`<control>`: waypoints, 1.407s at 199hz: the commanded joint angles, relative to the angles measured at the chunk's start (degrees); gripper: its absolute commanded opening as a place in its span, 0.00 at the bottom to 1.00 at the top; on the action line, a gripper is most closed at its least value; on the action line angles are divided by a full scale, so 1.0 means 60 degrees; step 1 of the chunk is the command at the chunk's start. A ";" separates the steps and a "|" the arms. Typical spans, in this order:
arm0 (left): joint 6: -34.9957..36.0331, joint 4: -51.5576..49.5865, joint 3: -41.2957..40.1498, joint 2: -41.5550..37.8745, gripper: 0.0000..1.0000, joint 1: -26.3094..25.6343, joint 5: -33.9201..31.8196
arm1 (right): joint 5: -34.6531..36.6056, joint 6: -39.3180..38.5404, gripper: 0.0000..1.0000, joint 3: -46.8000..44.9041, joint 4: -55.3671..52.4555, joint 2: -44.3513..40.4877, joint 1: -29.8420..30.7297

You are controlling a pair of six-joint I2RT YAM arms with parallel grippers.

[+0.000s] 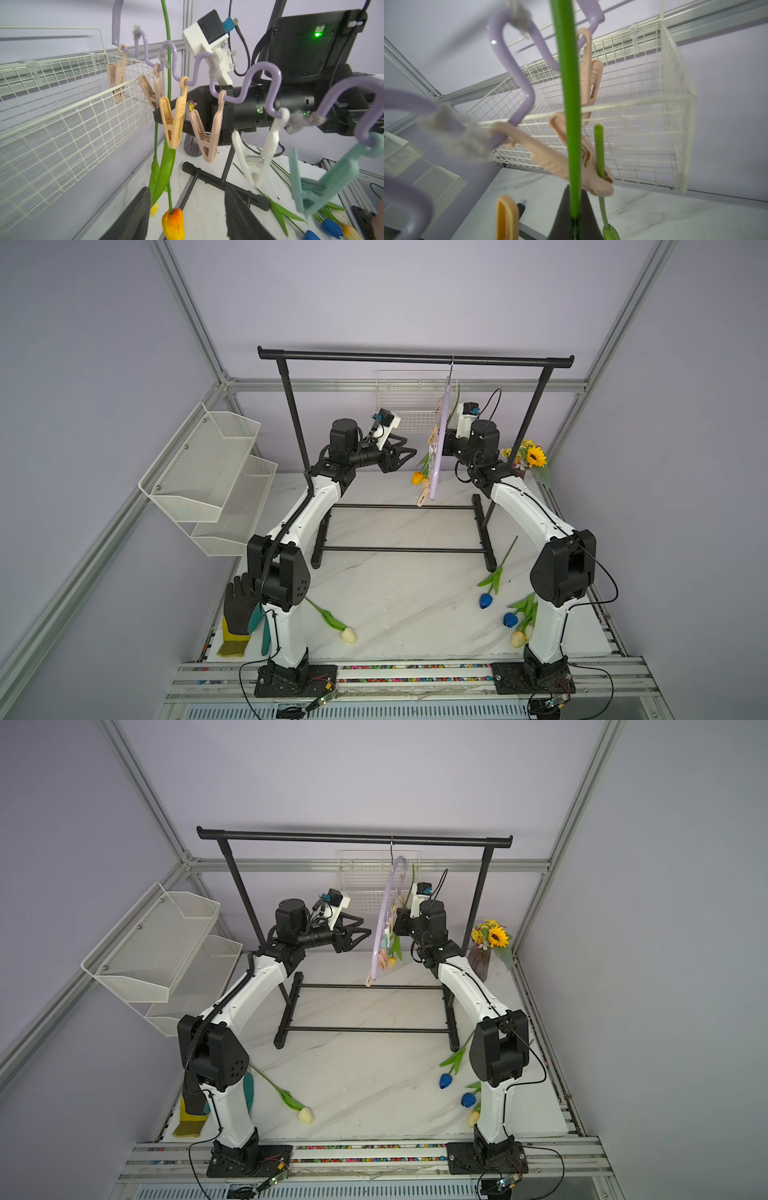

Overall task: Dry the flowers on a clothes hanger
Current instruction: Open the clamp at the hanger.

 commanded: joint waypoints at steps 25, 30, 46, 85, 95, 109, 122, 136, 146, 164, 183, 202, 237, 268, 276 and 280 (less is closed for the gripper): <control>0.0194 -0.0032 0.0494 -0.0220 0.61 0.0098 0.0187 | -0.1342 -0.0038 0.00 0.0513 0.0206 0.0188 0.0094; 0.0232 -0.0136 0.0555 -0.0225 0.61 0.0100 0.0209 | -0.1479 -0.0013 0.00 0.0560 0.0199 0.0217 0.0087; 0.0367 -0.0469 0.0692 -0.0217 0.61 0.0129 0.0303 | -0.1796 0.0025 0.00 0.0723 0.0118 0.0323 0.0108; 0.0449 -0.0763 0.0717 -0.0272 0.61 0.0206 0.0335 | -0.2709 0.0076 0.00 0.0830 0.0265 0.0517 0.0141; 0.0449 -0.0787 0.0708 -0.0301 0.63 0.0234 0.0335 | -0.2939 0.0076 0.00 0.0841 0.0326 0.0555 0.0146; 0.0456 -0.0801 0.0712 -0.0323 0.64 0.0247 0.0306 | -0.3142 0.0083 0.00 0.0843 0.0393 0.0572 0.0158; 0.0427 -0.0774 0.0730 -0.0314 0.65 0.0247 0.0306 | -0.3373 0.0118 0.00 0.0843 0.0489 0.0598 0.0182; 0.0406 -0.0770 0.0808 -0.0285 0.65 0.0260 0.0328 | -0.3595 0.0149 0.00 0.0858 0.0556 0.0628 0.0178; 0.0376 -0.0779 0.0884 -0.0249 0.65 0.0246 0.0349 | -0.3780 0.0142 0.00 0.0900 0.0572 0.0671 0.0197; 0.0261 -0.0790 0.1070 -0.0140 0.65 0.0247 0.0364 | -0.3945 0.0138 0.00 0.0876 0.0608 0.0690 0.0211; -0.0066 -0.0724 0.1302 0.0029 0.64 0.0247 0.0337 | -0.4024 0.0164 0.00 0.0846 0.0674 0.0710 0.0212; -0.0645 -0.0490 0.1494 0.0210 0.60 0.0237 0.0231 | -0.4073 0.0203 0.00 0.0895 0.0712 0.0748 0.0223; -0.1235 -0.0277 0.1852 0.0528 0.54 0.0146 -0.0081 | -0.4138 0.0318 0.00 0.0914 0.0832 0.0794 0.0225; -0.1393 -0.0350 0.2182 0.0818 0.54 0.0048 -0.0187 | -0.4163 0.0332 0.00 0.0936 0.0880 0.0846 0.0226; -0.1399 -0.0406 0.2292 0.0892 0.54 0.0041 -0.0192 | -0.4180 0.0328 0.00 0.0969 0.0869 0.0851 0.0216; -0.1409 -0.0438 0.2348 0.0930 0.54 0.0028 -0.0192 | -0.4195 0.0339 0.00 0.0986 0.0867 0.0865 0.0217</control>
